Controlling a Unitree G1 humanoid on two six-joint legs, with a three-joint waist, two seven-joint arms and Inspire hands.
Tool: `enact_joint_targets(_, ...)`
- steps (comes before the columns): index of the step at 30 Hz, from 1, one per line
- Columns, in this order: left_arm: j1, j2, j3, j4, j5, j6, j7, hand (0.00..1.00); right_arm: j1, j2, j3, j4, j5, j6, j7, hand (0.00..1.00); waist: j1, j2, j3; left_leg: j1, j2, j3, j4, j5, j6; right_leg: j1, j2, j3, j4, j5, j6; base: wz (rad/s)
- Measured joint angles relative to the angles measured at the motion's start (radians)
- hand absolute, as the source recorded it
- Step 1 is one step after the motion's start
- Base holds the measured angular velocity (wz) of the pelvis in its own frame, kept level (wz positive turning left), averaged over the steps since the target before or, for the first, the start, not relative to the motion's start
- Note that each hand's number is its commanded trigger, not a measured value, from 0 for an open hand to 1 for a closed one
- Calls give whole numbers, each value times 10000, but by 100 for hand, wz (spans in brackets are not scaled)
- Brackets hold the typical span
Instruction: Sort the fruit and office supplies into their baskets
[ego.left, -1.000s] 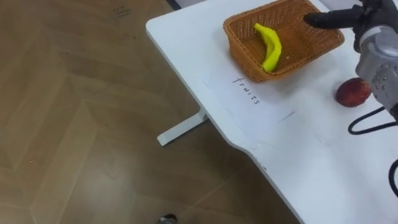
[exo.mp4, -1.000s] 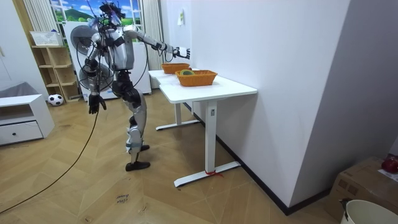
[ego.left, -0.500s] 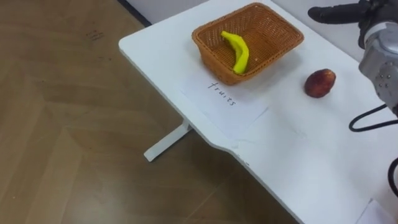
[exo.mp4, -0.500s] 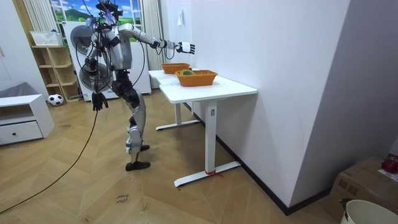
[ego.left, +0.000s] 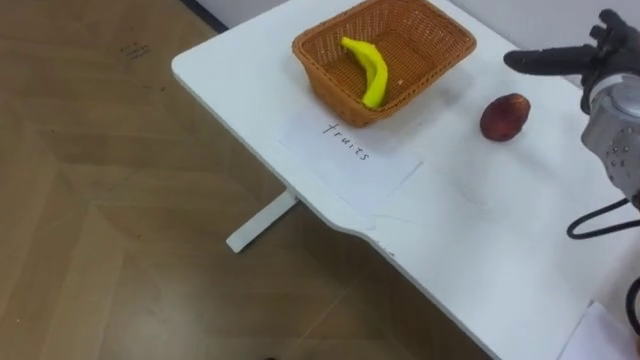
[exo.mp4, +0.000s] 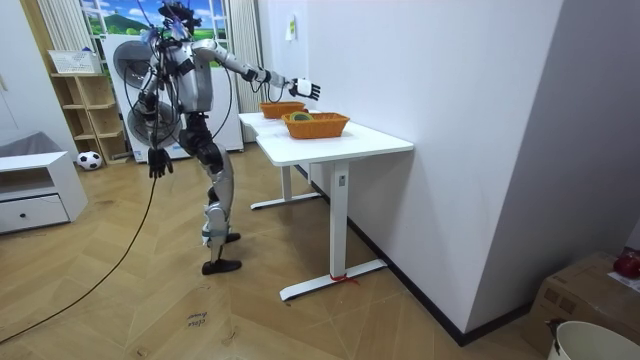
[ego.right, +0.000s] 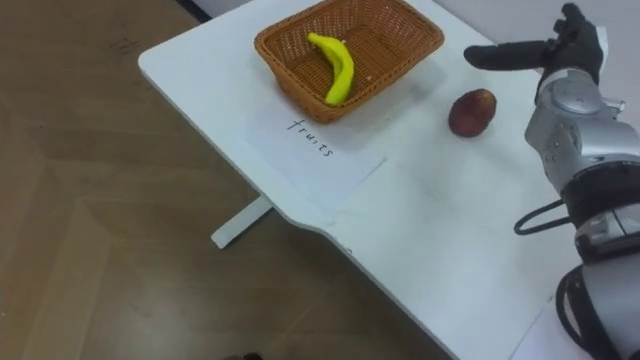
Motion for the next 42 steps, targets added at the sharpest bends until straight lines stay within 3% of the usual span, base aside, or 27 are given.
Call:
enact_joint_targets(6, -11, -19, -8, -93, -5, -16, 37, 0, 0, 0, 1, 7, -123, -1, -44, 0, 8, 120, 76, -19, 5, -4, -37, -9, -3, -26, 1, -28, -15, 0, 0, 0)
enact_joint_targets(18, -202, -13, -159, -167, -11, 12, 16, 0, 38, 54, 98, 98, -655, -1, 486, 0, 11, 221, 89, -175, -4, -31, -27, -8, -2, -165, -4, -95, -10, 1, 0, 0)
enact_joint_targets(23, -470, -29, -319, -136, -10, 31, -91, 0, 100, 252, 370, 393, -1712, 0, 905, 0, 15, 221, 90, -220, 4, -31, -28, -8, -3, -182, -5, -150, -10, 0, 0, 1)
enact_joint_targets(28, -658, -60, -528, 63, -3, 33, -198, 0, 193, 508, 378, 529, -1818, 0, 1097, 0, 33, 226, 93, -219, 3, -41, -29, -8, -3, -170, -7, -227, -10, 0, 0, 0)
enact_joint_targets(42, -672, -191, -520, 236, -4, -5, -265, 0, 398, 723, 361, 846, -2236, -2, 1458, 0, 75, 283, 135, -290, 13, -54, -5, -7, -1, -289, -28, -232, 119, 0, 0, 0)
